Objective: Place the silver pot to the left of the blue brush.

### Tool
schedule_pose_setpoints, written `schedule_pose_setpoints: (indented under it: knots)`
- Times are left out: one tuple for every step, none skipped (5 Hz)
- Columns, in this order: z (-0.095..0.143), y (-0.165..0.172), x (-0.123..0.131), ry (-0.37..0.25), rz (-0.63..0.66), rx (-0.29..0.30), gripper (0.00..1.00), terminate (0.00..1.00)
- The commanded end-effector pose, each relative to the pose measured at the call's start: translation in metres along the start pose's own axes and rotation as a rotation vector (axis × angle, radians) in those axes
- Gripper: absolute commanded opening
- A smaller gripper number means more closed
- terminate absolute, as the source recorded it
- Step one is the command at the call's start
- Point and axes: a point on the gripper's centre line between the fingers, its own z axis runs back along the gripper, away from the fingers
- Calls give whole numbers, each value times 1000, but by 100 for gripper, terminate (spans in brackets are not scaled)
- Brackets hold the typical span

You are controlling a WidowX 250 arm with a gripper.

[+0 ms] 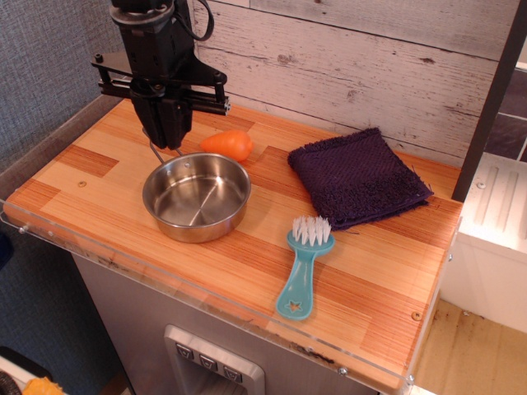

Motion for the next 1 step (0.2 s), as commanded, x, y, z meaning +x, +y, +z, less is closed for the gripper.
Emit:
schedule_pose_setpoints:
  knots:
    - [10, -1, -4, -29, -4, 4, 100, 100]
